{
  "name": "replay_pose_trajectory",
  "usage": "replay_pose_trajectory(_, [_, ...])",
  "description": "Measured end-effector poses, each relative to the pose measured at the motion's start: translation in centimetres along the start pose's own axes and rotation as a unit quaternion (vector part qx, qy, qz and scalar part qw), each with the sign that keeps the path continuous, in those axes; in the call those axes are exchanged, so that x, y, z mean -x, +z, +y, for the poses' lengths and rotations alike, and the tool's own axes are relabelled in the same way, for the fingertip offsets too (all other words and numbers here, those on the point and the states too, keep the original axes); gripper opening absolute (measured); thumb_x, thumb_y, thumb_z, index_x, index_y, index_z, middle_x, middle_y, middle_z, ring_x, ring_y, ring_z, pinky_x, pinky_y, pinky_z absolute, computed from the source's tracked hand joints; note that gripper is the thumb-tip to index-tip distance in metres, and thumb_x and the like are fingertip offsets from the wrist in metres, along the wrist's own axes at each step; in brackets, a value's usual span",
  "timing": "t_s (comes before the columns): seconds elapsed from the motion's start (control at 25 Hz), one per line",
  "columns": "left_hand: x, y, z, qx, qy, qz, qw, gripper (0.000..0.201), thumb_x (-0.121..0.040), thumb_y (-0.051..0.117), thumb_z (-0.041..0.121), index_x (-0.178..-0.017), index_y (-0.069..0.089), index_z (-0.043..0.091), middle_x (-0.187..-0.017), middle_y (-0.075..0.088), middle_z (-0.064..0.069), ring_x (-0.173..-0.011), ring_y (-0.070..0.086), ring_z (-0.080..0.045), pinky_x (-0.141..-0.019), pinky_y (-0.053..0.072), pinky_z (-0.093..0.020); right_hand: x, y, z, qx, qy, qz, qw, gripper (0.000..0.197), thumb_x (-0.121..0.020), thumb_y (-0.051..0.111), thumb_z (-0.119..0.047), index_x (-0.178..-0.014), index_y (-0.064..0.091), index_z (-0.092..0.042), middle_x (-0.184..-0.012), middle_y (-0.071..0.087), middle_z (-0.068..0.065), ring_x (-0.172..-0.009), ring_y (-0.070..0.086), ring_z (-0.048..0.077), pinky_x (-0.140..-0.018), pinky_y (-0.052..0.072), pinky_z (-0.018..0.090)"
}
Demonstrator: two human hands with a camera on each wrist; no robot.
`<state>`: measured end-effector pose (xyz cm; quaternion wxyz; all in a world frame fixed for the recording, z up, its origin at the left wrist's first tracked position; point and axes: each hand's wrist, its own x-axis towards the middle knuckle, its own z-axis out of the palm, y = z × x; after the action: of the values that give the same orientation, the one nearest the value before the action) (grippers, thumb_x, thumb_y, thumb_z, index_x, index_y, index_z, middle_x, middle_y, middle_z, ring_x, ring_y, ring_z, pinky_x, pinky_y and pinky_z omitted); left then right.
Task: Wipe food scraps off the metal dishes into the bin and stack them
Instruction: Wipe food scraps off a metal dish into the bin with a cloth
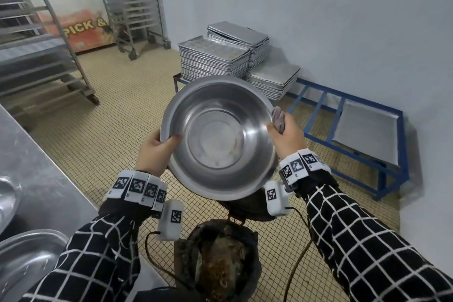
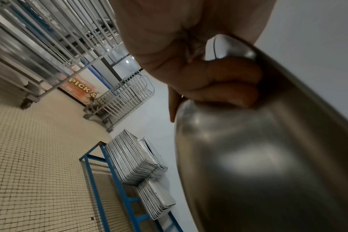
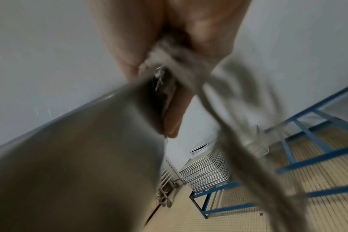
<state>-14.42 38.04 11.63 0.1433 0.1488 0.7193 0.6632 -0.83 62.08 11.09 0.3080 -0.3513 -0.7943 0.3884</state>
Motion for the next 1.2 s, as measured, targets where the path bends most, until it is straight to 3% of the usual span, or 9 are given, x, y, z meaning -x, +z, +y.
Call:
replay_pose_trajectory(0.08, [0.2, 0.2, -0.5, -0.018, 0.05, 0.027, 0.998, 0.026, -0.087, 0.063, 0.017, -0.112, 0.061, 0.023, -0.09, 0.069, 0.007, -0.07, 0.068, -0.004, -0.061, 0.054, -0.027, 0.9, 0.6, 0.0, -0.011, 0.022, 0.026, 0.999, 0.015, -0.091, 0.06, -0.019, -0.093, 0.048, -0.01, -0.077, 0.053, -0.002, -0.066, 0.052, 0.009, -0.059, 0.044, 0.021])
replay_pose_trajectory(0.2, [0.3, 0.5, -1.2, 0.027, 0.067, -0.016, 0.997, 0.071, -0.085, 0.068, 0.02, -0.145, 0.03, 0.025, -0.122, 0.062, -0.001, -0.088, 0.071, -0.018, -0.071, 0.059, -0.04, 2.5, 2.3, -0.7, -0.09, 0.084, 0.099, 0.987, 0.014, -0.091, 0.059, -0.015, -0.097, 0.049, -0.007, -0.077, 0.052, -0.005, -0.066, 0.053, 0.006, -0.06, 0.046, 0.02])
replay_pose_trajectory(0.28, [0.2, 0.9, -1.3, 0.039, 0.076, -0.051, 0.995, 0.073, -0.084, 0.07, 0.02, -0.144, 0.029, 0.025, -0.123, 0.061, -0.003, -0.093, 0.07, -0.02, -0.072, 0.059, -0.041, 3.5, 3.5, -1.6, -0.136, 0.11, 0.134, 0.975, 0.016, -0.092, 0.058, -0.016, -0.1, 0.048, -0.006, -0.079, 0.052, -0.004, -0.066, 0.053, 0.006, -0.057, 0.045, 0.015])
replay_pose_trajectory(0.44, [1.4, 2.1, -0.7, 0.03, 0.041, -0.062, 0.997, 0.023, -0.086, 0.066, 0.013, -0.104, 0.056, 0.024, -0.097, 0.067, 0.003, -0.095, 0.066, -0.019, -0.059, 0.055, -0.019, 4.8, 5.0, -3.0, -0.185, 0.103, 0.12, 0.97, 0.017, -0.095, 0.054, -0.019, -0.103, 0.045, -0.009, -0.079, 0.051, -0.01, -0.066, 0.051, -0.001, -0.047, 0.038, 0.005])
replay_pose_trajectory(0.68, [-0.1, 0.6, -1.2, 0.079, -0.035, 0.02, 0.996, 0.035, -0.09, 0.051, 0.005, -0.124, 0.045, 0.012, -0.099, 0.061, -0.003, -0.086, 0.064, -0.021, -0.051, 0.055, -0.023, 5.8, 4.9, -2.2, -0.081, 0.085, -0.008, 0.993, 0.016, -0.099, 0.046, -0.026, -0.103, 0.053, -0.011, -0.077, 0.054, -0.013, -0.069, 0.055, 0.0, -0.05, 0.038, 0.01])
replay_pose_trajectory(0.84, [-0.7, -0.2, -1.5, 0.003, -0.019, 0.014, 1.0, 0.041, -0.089, 0.051, 0.007, -0.128, 0.045, 0.017, -0.099, 0.064, -0.007, -0.088, 0.066, -0.029, -0.061, 0.057, -0.035, 7.5, 6.0, -2.9, -0.031, -0.052, -0.073, 0.995, 0.027, -0.096, 0.051, -0.026, -0.121, 0.051, -0.018, -0.088, 0.06, -0.013, -0.079, 0.06, -0.005, -0.067, 0.053, 0.013])
replay_pose_trajectory(0.96, [-0.3, 0.3, -1.0, -0.018, 0.012, -0.008, 1.0, 0.035, -0.092, 0.053, 0.014, -0.126, 0.049, 0.021, -0.106, 0.065, -0.005, -0.096, 0.064, -0.025, -0.079, 0.055, -0.04, 9.3, 8.3, -4.1, 0.041, -0.174, -0.234, 0.955, 0.039, -0.096, 0.049, -0.034, -0.133, 0.04, -0.025, -0.12, 0.057, -0.004, -0.103, 0.058, 0.004, -0.093, 0.052, 0.031])
replay_pose_trajectory(1.08, [-0.1, 0.8, 0.1, -0.032, 0.042, -0.034, 0.998, 0.015, -0.096, 0.052, 0.019, -0.109, 0.056, 0.025, -0.093, 0.064, 0.004, -0.083, 0.062, -0.011, -0.068, 0.048, -0.024, 10.5, 9.4, -4.0, 0.099, -0.245, -0.299, 0.917, 0.055, -0.098, 0.025, -0.052, -0.144, 0.027, -0.022, -0.145, 0.04, 0.005, -0.12, 0.053, 0.02, -0.1, 0.047, 0.04])
replay_pose_trajectory(1.2, [-0.1, 0.4, 0.4, -0.004, 0.026, -0.032, 0.999, 0.015, -0.095, 0.054, 0.018, -0.09, 0.056, 0.032, -0.083, 0.064, 0.004, -0.073, 0.062, -0.015, -0.059, 0.05, -0.026, 8.6, 8.2, -2.6, 0.217, -0.211, -0.354, 0.885, 0.057, -0.1, 0.011, -0.052, -0.146, 0.03, -0.024, -0.145, 0.042, 0.005, -0.126, 0.048, 0.024, -0.104, 0.042, 0.043])
